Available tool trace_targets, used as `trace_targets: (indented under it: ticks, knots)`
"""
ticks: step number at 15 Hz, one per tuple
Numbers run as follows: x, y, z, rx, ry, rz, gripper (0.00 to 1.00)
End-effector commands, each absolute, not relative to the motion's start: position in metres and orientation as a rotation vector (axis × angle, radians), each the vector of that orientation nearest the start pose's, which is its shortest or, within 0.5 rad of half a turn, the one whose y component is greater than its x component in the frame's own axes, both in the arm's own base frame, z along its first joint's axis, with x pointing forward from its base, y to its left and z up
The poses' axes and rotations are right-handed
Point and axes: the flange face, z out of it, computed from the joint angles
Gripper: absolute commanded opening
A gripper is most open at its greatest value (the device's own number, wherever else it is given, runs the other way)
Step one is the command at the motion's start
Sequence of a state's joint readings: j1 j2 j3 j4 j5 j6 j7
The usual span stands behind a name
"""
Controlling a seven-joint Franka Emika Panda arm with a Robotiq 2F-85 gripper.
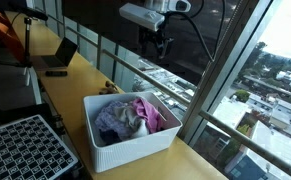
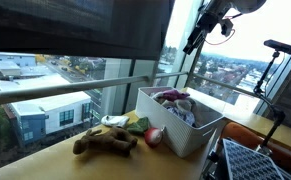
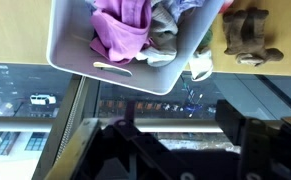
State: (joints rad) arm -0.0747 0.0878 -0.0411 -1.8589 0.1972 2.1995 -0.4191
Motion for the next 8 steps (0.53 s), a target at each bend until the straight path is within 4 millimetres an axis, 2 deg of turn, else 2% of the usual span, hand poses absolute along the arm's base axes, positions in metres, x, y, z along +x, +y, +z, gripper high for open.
trace_targets:
  ticks: [1, 4, 8]
  knots:
    - [0.600, -0.035, 0.498, -2.991, -0.360, -0.449, 1.00]
    - [0.588, 0.015, 0.472, -2.976, -0.494, -0.397, 1.00]
    - [0.548, 0.091, 0.442, -2.895, -0.858, -0.275, 1.00]
